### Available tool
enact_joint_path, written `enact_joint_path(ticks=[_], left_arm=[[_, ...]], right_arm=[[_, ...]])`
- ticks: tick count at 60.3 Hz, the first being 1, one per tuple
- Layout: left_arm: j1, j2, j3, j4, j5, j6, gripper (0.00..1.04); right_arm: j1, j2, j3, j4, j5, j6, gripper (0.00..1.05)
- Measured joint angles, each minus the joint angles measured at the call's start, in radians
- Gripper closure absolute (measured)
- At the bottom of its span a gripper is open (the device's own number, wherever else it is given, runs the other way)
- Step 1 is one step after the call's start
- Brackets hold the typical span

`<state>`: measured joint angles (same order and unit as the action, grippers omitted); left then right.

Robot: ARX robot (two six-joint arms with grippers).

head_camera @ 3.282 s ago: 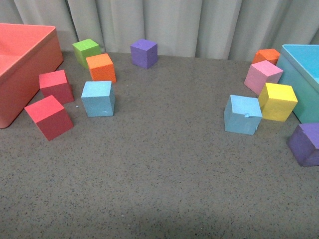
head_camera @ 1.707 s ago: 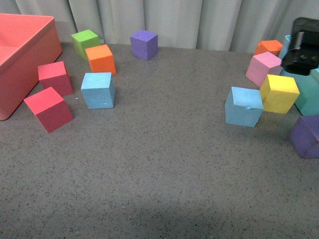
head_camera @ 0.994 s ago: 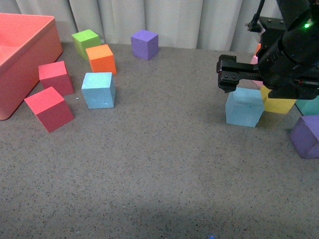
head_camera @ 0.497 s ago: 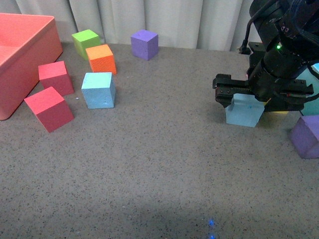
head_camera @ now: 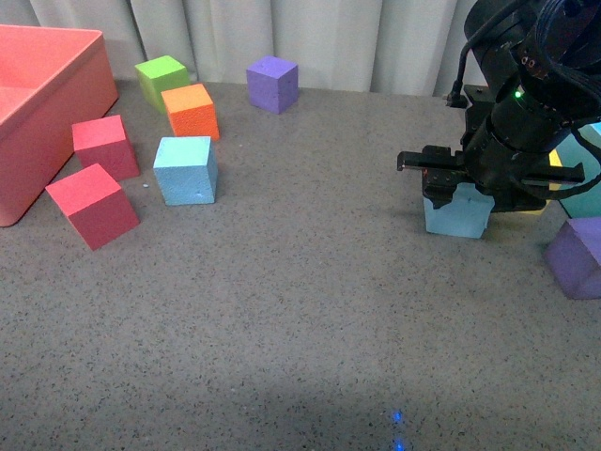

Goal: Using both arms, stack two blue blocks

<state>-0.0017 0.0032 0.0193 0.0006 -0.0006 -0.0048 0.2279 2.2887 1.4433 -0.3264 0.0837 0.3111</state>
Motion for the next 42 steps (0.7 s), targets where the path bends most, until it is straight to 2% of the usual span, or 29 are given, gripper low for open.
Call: enact_joint_path(ticks=[19,27,42], left_arm=[[0.0,0.0,0.0,0.0,0.0,0.0,0.07],[0.0,0.0,0.0,0.0,0.0,0.0,0.07],[0.0,0.0,0.0,0.0,0.0,0.0,0.07]], right_arm=[[0.094,-0.025,0.02,-0.009,-0.053,-0.018,0.58],[0.163,0.01,0.103,-0.026,-0.06,-0.017,0.58],[0.216,0.108,0.229,-0.082,-0.056,-0.006,0.58]])
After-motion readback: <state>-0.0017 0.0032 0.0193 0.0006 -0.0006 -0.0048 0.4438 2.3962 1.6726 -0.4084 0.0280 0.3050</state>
